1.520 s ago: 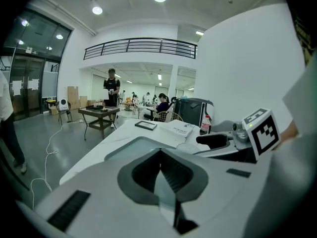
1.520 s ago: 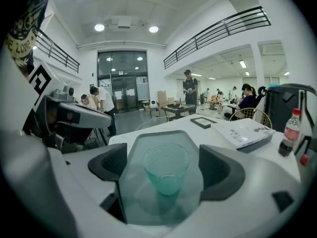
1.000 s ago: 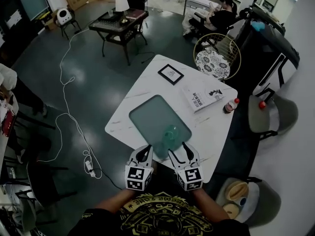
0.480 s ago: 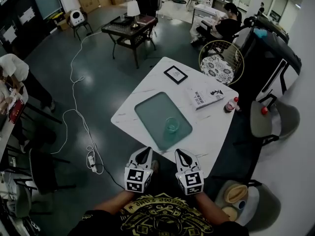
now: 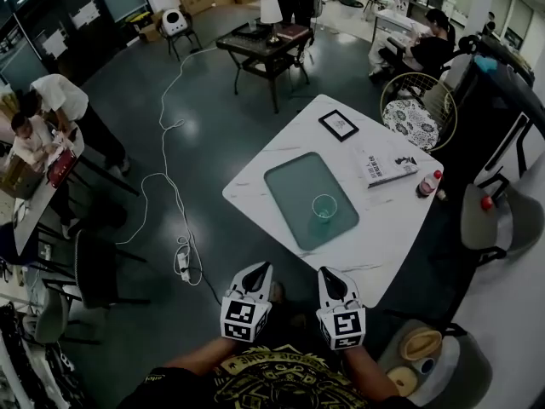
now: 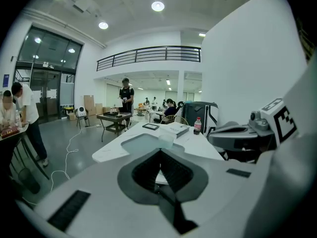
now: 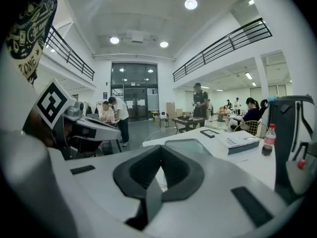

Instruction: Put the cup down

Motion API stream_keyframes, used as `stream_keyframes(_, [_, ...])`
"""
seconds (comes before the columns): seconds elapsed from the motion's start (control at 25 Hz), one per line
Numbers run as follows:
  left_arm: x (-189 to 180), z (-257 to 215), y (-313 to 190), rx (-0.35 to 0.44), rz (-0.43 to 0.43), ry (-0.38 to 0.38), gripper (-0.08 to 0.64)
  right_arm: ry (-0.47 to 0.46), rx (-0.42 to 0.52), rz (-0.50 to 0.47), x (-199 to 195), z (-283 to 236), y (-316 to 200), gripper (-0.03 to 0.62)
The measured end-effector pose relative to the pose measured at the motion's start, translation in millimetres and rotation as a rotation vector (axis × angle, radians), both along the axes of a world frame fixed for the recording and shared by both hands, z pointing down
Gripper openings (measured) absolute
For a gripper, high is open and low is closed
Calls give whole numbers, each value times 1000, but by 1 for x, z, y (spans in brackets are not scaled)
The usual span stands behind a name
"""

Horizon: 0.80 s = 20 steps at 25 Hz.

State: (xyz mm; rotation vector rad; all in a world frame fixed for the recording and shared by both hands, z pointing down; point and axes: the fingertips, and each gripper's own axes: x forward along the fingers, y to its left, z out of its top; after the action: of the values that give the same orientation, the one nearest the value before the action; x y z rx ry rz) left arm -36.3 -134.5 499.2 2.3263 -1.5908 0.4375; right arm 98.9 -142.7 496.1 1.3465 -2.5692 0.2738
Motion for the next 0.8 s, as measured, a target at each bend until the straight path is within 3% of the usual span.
stream_keyframes(0.28, [-13, -23, 15, 21, -48, 25, 11, -44, 31, 2, -6, -27, 4, 8])
stream_keyframes(0.8, [-79, -49, 64, 117, -103, 10, 11, -3, 66, -97, -83, -44, 37, 8])
